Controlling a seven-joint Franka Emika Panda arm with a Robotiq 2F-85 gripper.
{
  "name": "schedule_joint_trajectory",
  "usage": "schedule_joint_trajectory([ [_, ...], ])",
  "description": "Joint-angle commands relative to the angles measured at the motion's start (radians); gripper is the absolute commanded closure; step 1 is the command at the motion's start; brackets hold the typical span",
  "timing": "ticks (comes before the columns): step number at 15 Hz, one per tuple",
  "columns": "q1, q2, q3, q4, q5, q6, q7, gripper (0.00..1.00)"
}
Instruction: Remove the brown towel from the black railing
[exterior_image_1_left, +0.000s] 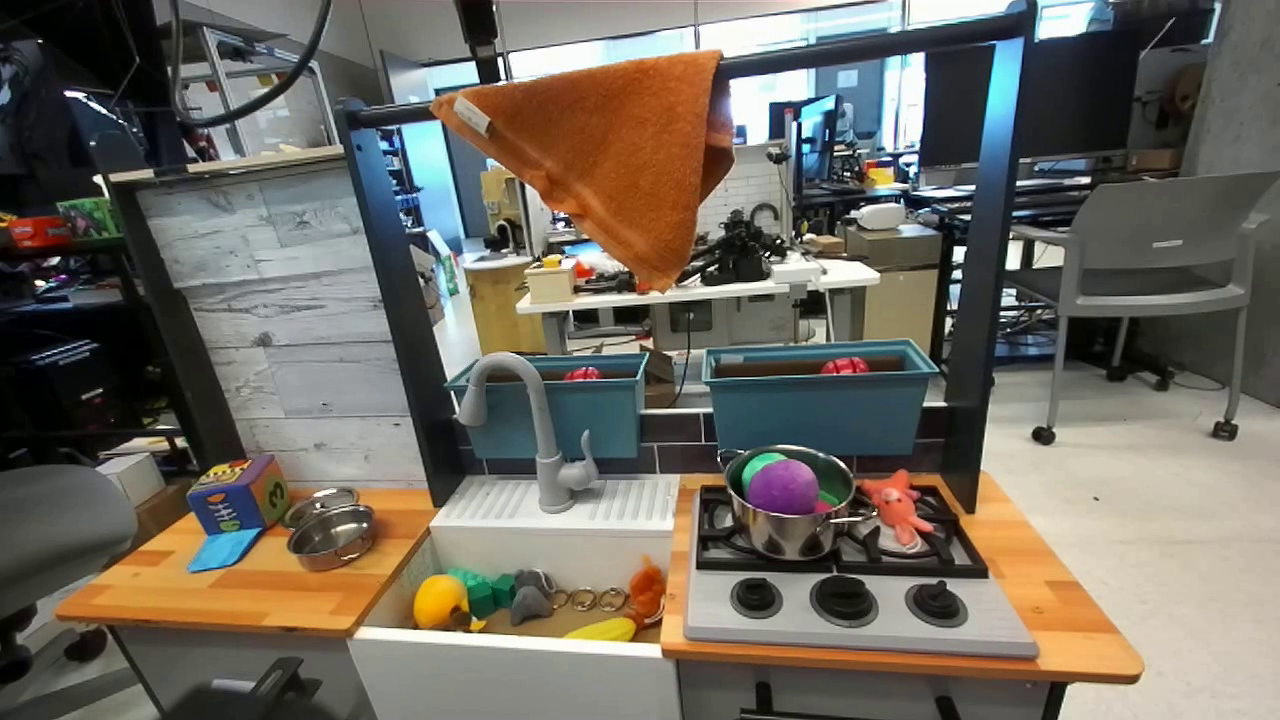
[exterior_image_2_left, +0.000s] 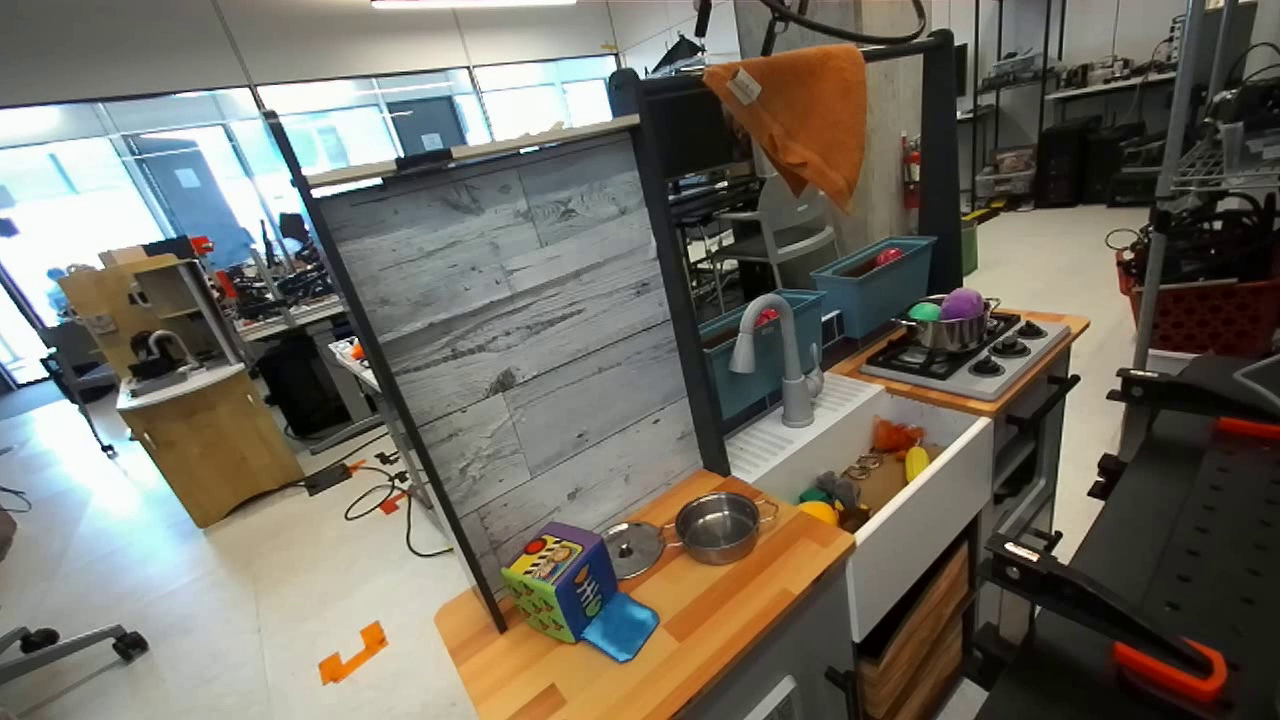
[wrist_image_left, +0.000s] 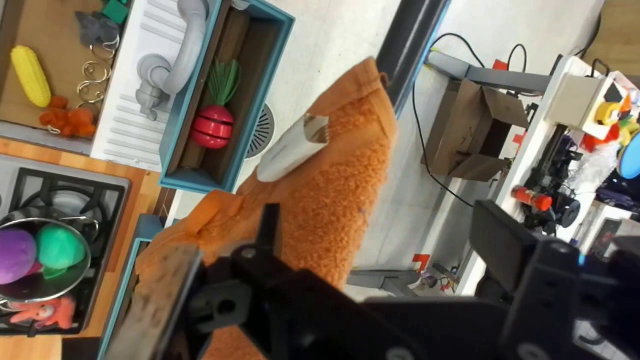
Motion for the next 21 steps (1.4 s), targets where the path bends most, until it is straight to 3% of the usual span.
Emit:
schedule_joint_trajectory([
  [1, -0.021, 0.087, 0.009, 0.178, 0.017, -0.129, 0.039, 0.34],
  [5, -0.031, 0.145, 0.010, 0.281, 0.008, -0.226, 0.069, 0.66],
  [6, -0.036, 0.159, 0.012, 0.305, 0.008, -0.260, 0.071, 0.57],
  [7, -0.040, 0.174, 0.012, 0.330, 0.002, -0.315, 0.077, 0.31],
  [9, -0.044, 0.200, 0.007, 0.374, -0.011, -0.403, 0.095, 0.31],
  [13, -0.060, 0.242, 0.009, 0.460, -0.012, -0.536, 0.123, 0.04],
  [14, -0.063, 0.252, 0.010, 0.481, -0.008, -0.541, 0.130, 0.00],
  [21, -0.055, 0.311, -0.001, 0.567, -0.007, -0.525, 0.181, 0.00],
])
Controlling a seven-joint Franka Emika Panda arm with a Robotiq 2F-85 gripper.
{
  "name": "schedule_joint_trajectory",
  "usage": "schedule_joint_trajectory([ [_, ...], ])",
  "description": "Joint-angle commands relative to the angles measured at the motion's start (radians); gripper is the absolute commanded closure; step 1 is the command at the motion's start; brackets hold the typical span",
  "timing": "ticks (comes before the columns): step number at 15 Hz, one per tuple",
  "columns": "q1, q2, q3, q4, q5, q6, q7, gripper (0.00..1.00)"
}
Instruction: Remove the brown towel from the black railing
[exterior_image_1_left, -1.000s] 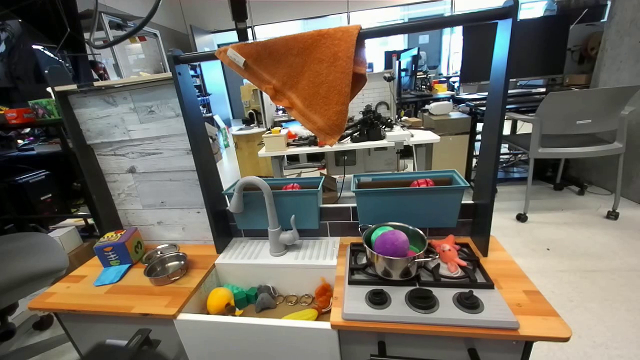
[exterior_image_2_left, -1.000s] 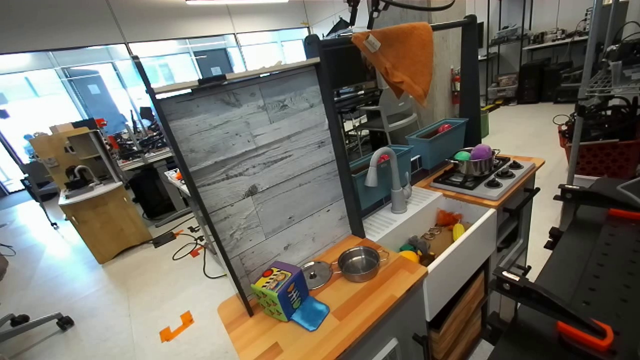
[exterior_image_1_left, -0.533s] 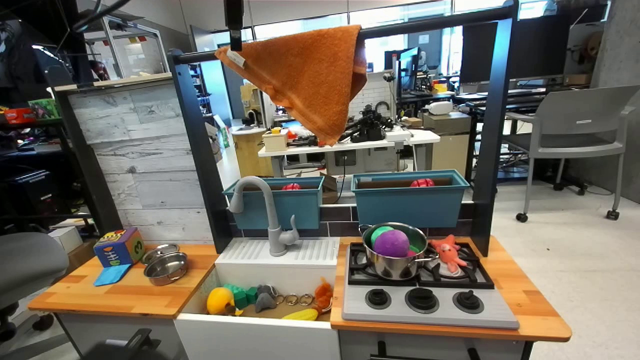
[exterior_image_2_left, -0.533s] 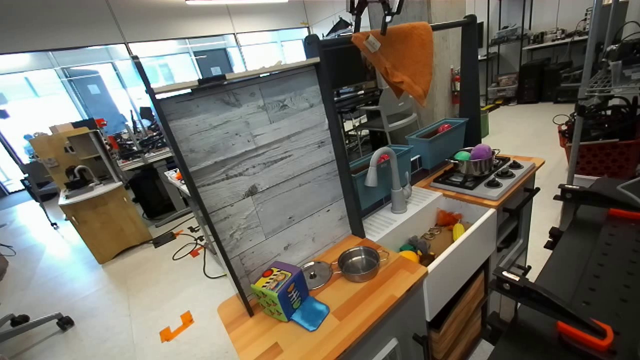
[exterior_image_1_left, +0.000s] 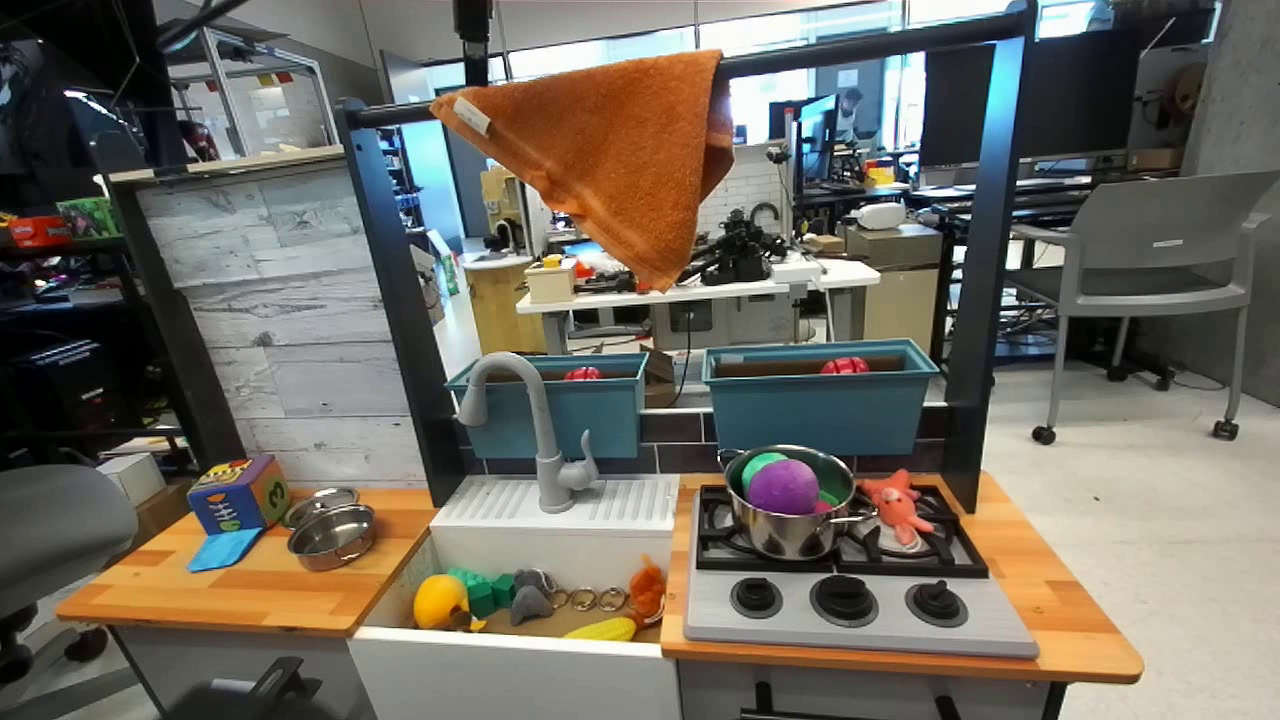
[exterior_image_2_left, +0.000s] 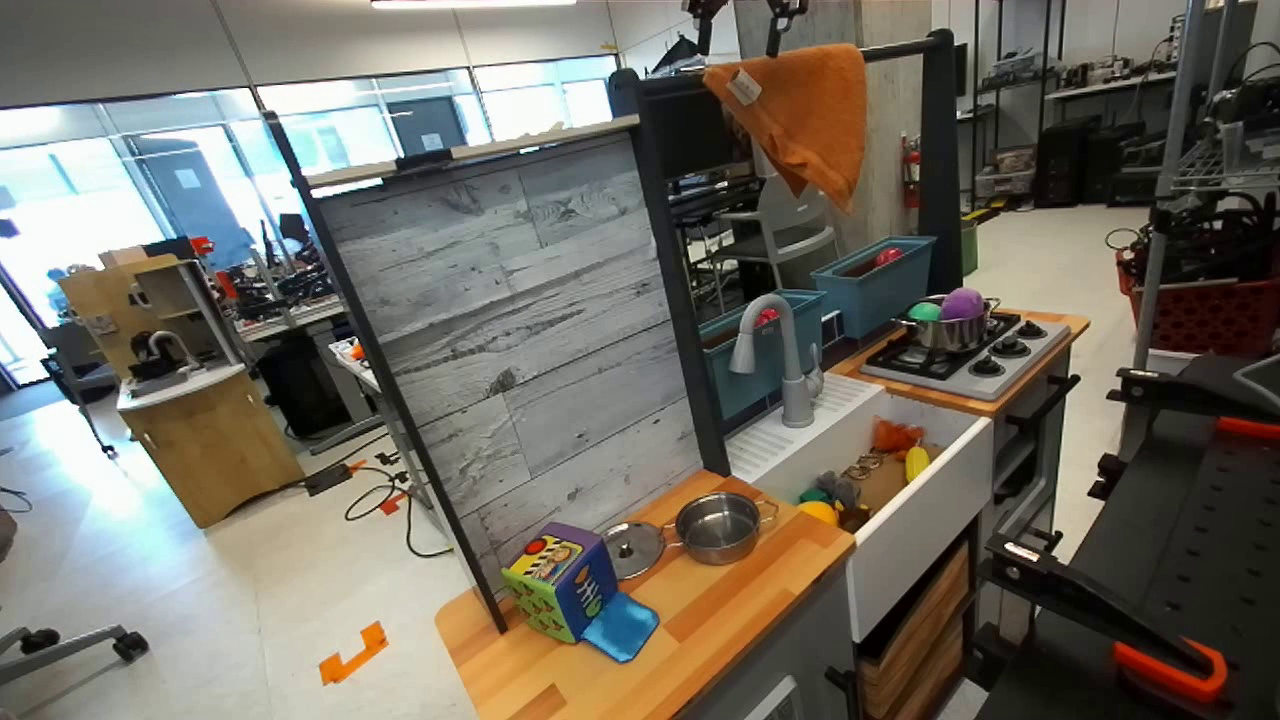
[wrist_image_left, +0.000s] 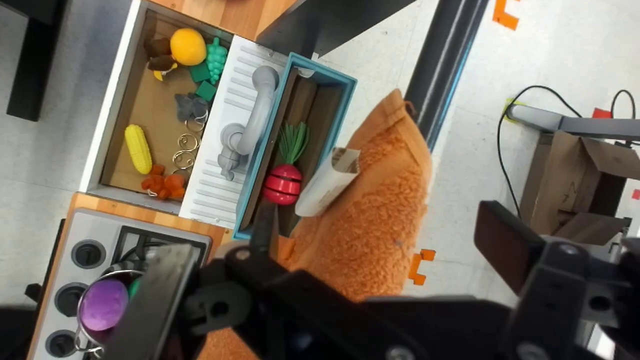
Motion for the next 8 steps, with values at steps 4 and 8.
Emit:
schedule_joint_trajectory([
  [4, -0.005, 0.103, -0.001, 0.133, -0.004, -0.043, 0.052, 0.00],
  [8, -0.012, 0.115, 0.008, 0.150, 0.007, -0.060, 0.035, 0.42],
])
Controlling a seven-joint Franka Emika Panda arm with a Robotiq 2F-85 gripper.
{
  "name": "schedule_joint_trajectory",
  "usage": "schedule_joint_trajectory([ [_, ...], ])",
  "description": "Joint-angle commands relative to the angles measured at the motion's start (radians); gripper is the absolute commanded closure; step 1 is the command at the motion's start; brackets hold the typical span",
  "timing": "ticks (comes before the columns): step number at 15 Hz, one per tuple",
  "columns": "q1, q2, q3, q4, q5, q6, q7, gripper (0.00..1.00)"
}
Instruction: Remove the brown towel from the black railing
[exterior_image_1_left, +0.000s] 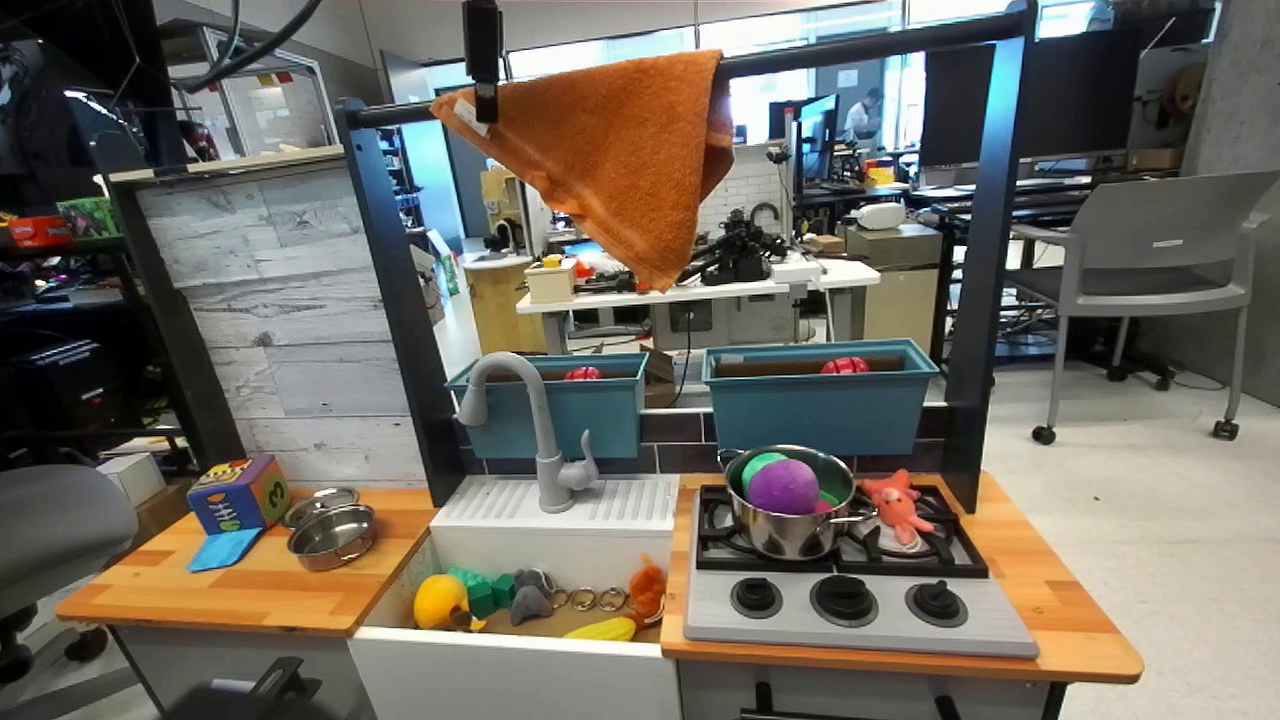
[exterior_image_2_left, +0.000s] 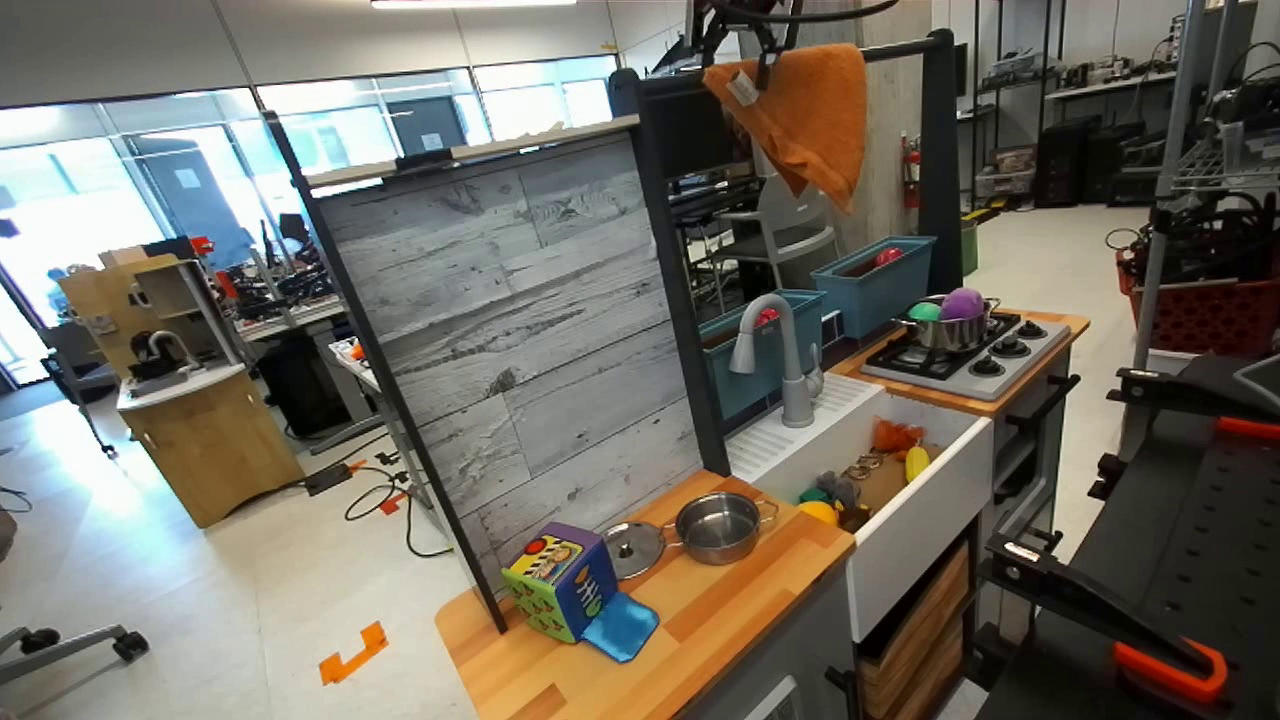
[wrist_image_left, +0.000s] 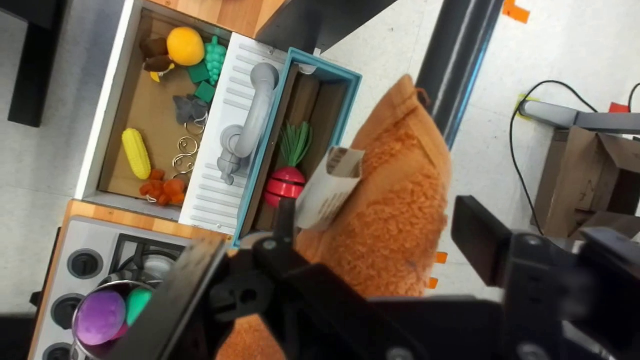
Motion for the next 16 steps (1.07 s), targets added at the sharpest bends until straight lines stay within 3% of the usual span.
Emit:
schedule_joint_trajectory([
  [1, -0.012, 0.029, 0.008, 0.077, 0.007, -0.057, 0.008, 0.51],
  [6, -0.009, 0.011, 0.006, 0.081, 0.003, -0.064, -0.002, 0.88],
  [13, -0.007, -0.001, 0.005, 0.067, -0.002, -0.082, -0.002, 0.90],
  [14, -0.007, -0.002, 0.005, 0.066, -0.002, -0.084, -0.003, 0.40],
  [16, -0.006, -0.001, 0.004, 0.067, -0.005, -0.091, -0.005, 0.32],
])
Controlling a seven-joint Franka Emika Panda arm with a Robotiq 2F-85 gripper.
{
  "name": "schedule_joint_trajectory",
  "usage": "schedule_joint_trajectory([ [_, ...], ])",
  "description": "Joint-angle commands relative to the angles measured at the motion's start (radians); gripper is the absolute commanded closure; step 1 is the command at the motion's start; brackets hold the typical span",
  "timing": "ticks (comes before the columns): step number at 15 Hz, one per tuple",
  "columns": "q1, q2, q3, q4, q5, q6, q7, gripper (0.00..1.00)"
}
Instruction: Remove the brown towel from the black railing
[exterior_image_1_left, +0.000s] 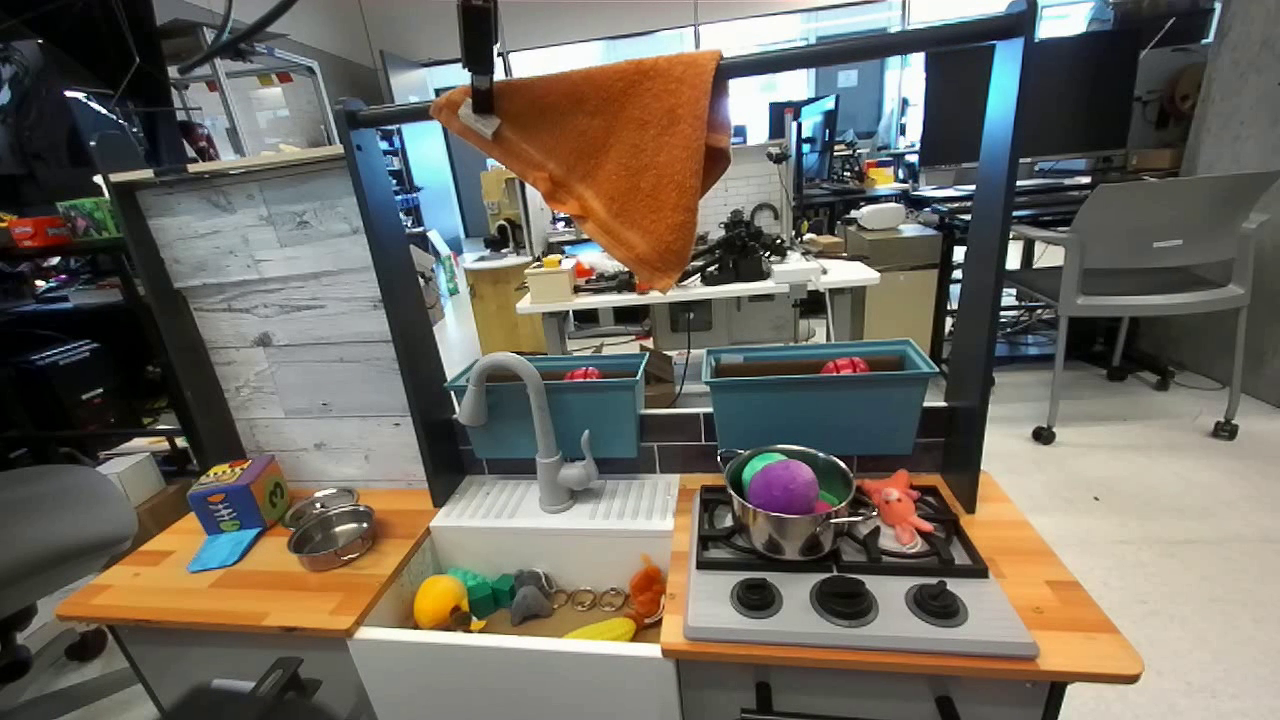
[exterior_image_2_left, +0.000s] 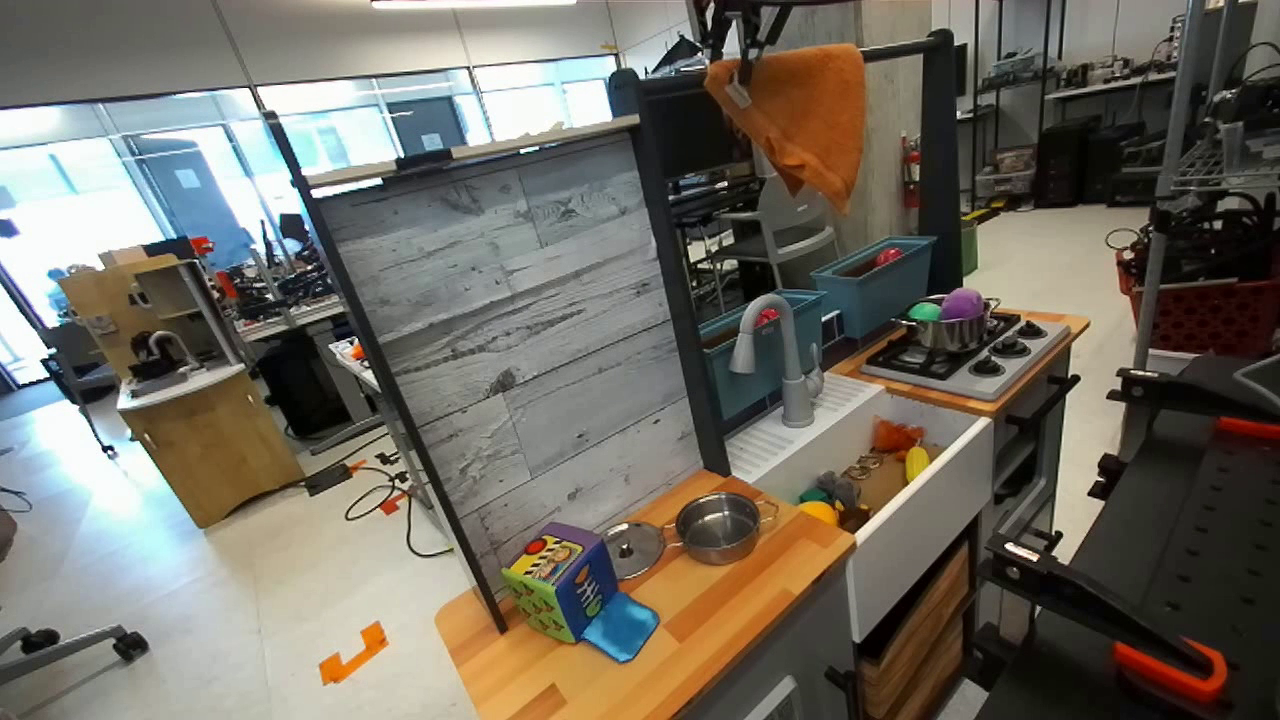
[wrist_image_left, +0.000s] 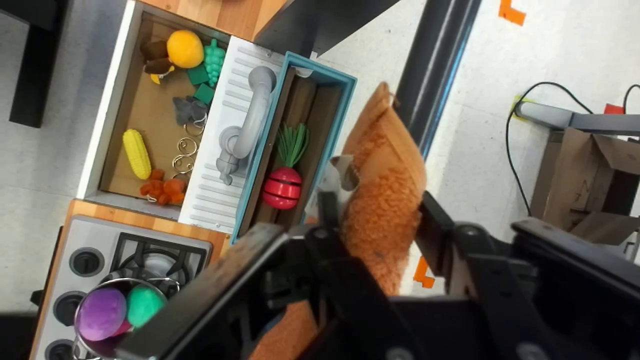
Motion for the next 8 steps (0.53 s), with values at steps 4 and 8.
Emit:
schedule_joint_trajectory([
  [4, -0.005, -0.004, 0.002, 0.031, -0.006, -0.080, -0.016, 0.57],
  [8, -0.007, -0.004, 0.004, 0.042, -0.002, -0.081, -0.019, 0.80],
])
